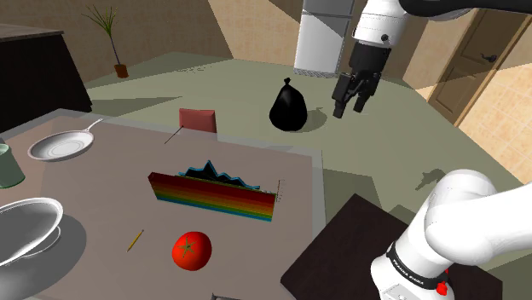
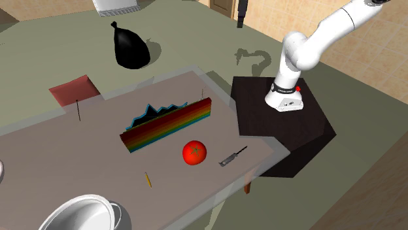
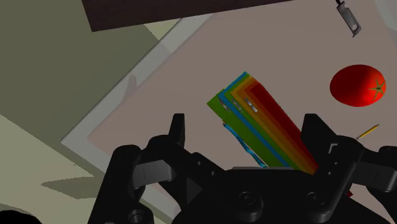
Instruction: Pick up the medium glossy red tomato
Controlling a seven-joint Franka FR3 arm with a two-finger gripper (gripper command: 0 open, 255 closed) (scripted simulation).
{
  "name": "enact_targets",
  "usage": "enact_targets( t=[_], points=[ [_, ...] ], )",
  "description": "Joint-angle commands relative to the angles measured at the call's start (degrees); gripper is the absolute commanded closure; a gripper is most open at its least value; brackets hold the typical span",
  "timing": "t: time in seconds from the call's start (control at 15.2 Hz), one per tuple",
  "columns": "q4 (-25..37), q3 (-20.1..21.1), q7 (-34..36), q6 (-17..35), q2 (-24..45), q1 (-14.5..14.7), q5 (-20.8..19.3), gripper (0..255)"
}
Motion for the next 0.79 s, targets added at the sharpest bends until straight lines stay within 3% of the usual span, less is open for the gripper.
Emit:
enact_targets(
  t=[0.0,0.73],
  points=[
    [0.0,0.0,0.0,0.0,0.0,0.0,0.0,0],
    [-8.86,16.13,16.72,16.66,3.36,2.83,6.3,0]
  ],
)
